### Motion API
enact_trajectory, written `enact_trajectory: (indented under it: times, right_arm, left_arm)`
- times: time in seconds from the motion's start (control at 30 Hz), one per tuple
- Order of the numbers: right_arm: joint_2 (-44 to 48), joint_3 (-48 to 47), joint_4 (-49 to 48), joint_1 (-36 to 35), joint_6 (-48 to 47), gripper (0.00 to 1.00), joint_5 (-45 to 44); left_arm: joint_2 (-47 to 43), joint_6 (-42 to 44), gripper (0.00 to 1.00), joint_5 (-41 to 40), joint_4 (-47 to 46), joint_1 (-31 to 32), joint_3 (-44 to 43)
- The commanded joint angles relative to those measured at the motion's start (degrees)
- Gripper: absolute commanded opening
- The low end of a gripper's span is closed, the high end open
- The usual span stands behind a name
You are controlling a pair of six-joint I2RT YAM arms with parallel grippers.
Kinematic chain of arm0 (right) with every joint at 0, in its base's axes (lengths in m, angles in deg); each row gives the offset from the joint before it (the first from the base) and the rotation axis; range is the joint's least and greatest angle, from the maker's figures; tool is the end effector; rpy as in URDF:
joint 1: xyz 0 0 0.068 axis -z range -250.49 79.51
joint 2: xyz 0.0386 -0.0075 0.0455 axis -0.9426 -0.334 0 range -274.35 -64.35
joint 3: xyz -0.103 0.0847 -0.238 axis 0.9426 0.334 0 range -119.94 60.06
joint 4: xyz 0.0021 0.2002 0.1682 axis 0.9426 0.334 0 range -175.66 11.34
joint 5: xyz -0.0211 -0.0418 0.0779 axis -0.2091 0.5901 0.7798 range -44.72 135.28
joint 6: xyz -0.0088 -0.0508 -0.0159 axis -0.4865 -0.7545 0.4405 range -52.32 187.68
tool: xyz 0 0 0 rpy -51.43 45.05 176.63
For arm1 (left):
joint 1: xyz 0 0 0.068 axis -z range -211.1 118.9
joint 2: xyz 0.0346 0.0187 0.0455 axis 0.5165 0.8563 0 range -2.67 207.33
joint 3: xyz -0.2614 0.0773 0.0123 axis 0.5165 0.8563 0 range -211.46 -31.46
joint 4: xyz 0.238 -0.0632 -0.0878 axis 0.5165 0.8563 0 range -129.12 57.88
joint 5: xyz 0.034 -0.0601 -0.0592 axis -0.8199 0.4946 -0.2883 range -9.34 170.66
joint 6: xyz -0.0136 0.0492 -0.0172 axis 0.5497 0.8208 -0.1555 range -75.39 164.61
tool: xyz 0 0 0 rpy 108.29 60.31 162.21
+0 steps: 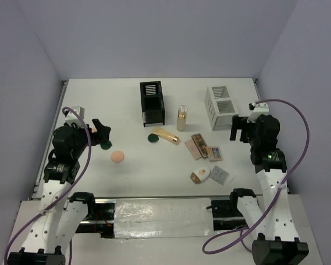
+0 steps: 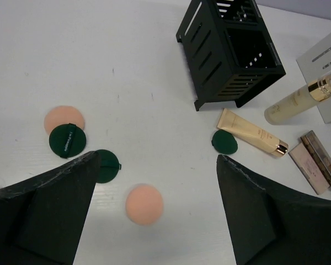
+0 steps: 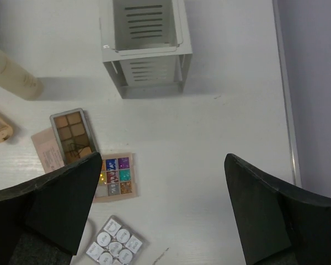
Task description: Organize the makeup
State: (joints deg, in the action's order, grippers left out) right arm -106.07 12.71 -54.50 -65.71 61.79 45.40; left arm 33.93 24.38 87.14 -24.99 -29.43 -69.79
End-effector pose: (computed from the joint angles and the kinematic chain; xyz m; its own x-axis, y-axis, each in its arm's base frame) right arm 0.1592 -0.0131 0.3257 -0.4354 -0.0664 -0.8978 0.0369 0.9951 -0.0916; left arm 0.1577 -0.0086 0.3149 -0.2495 -0.3363 -0.9081 0.0564 0.9311 -0.3603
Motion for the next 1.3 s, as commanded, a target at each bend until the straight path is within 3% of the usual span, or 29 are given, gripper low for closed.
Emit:
enact_trajectory:
  times: [0.0, 0.17, 0.23, 0.27, 0.3, 0.33, 0.4, 0.43, 0.47, 0.53, 0.57, 0.6, 0.63, 0.67, 0.7, 0.8, 0.87, 0.9, 1.03, 1.13, 1.27]
  right_arm:
    - [-0.1, -3.7, 0.9, 0.3, -0.5, 1.0, 5.7]
    - [2.8, -2.2, -0.2, 0.2, -11.7, 1.0, 14.2]
    - [4.5, -0.8, 2.3, 0.2, -18.6, 1.0, 24.6]
    - [4.9, -0.2, 4.2, 0.2, -26.6, 1.0, 28.2]
    - [5.1, 0.7, 5.8, 0.1, -29.7, 1.0, 31.3]
    - [5.7, 1.2, 7.7, 0.1, -30.9, 1.0, 35.3]
    - [6.0, 2.1, 11.8, 0.1, -36.2, 1.0, 41.8]
    - [5.4, 2.0, 14.4, 0.1, -40.3, 1.0, 50.0]
    - [5.0, 2.3, 15.3, 0.1, -41.1, 0.99, 52.0]
    - [3.2, 2.1, 13.0, -0.2, -38.6, 0.87, 55.5]
    - [0.3, 0.9, 13.4, -0.5, -38.3, 0.78, 56.4]
    - [-1.3, 0.4, 11.1, -1.4, -36.1, 0.48, 56.3]
    - [-2.8, 0.2, 8.4, -2.1, -32.4, 0.25, 55.1]
    - [-5.5, 0.1, 5.3, -2.7, -28.7, 0.12, 50.9]
    - [-6.9, -0.1, 0.7, -3.5, -23.7, 0.22, 49.1]
    - [-10.8, -1.5, -6.6, -12.3, -16.1, 0.75, 41.6]
    - [-12.8, -1.9, -12.5, -16.4, -13.1, 0.88, 34.1]
    - [-13.7, -2.0, -14.8, -18.0, -10.7, 0.99, 31.1]
    - [-22.3, -6.3, -19.3, -21.6, 5.3, 1.0, 19.2]
    - [-29.3, -12.2, -19.6, -24.9, 10.1, 1.0, 8.3]
    - [-35.4, -15.8, -20.9, -29.4, 9.2, 1.0, 5.2]
  left_arm:
    - [0.7, 1.7, 0.99, 1.2, -2.6, -0.3, 0.2]
    - [1.9, 1.9, 0.89, 2.4, -3.0, -0.4, 0.0]
    - [2.4, 2.0, 0.79, 2.7, -3.0, -0.3, -0.2]
    - [2.5, 2.1, 0.7, 3.0, -3.1, -0.3, -0.3]
    - [2.5, 2.0, 0.39, 3.3, -3.2, -0.3, -0.3]
    - [2.6, 2.0, 0.25, 3.3, -3.1, -0.4, -0.3]
    - [2.5, 2.0, 0.04, 3.4, -3.1, -0.3, -0.3]
    - [2.6, 2.0, 0.03, 3.6, -3.1, -0.4, -0.3]
    - [2.7, 2.0, 0.07, 3.8, -3.1, -0.3, -0.3]
    - [2.8, 2.2, 0.17, 4.9, -3.1, -0.3, -0.3]
    - [2.8, 2.2, 0.36, 5.0, -3.1, -0.2, -0.3]
    - [2.9, 2.2, 0.49, 5.0, -3.1, -0.3, -0.3]
    - [2.7, 2.1, 0.63, 4.9, -3.1, -0.2, -0.1]
    - [2.7, 1.9, 0.85, 4.8, -3.1, -0.2, -0.1]
    - [2.7, 2.0, 0.96, 4.8, -3.1, -0.3, -0.1]
    - [3.2, 2.1, 0.99, 4.4, -2.9, -0.3, -0.3]
    - [3.1, 2.1, 0.99, 4.3, -2.9, -0.3, -0.3]
    - [3.1, 2.2, 0.99, 4.3, -2.9, -0.3, -0.3]
    - [3.2, 2.2, 0.99, 3.7, -2.7, -0.3, -0.3]
    - [3.3, 2.2, 0.99, 3.2, -2.5, -0.3, -0.3]
    - [3.4, 2.3, 0.99, 2.6, -2.4, -0.2, -0.3]
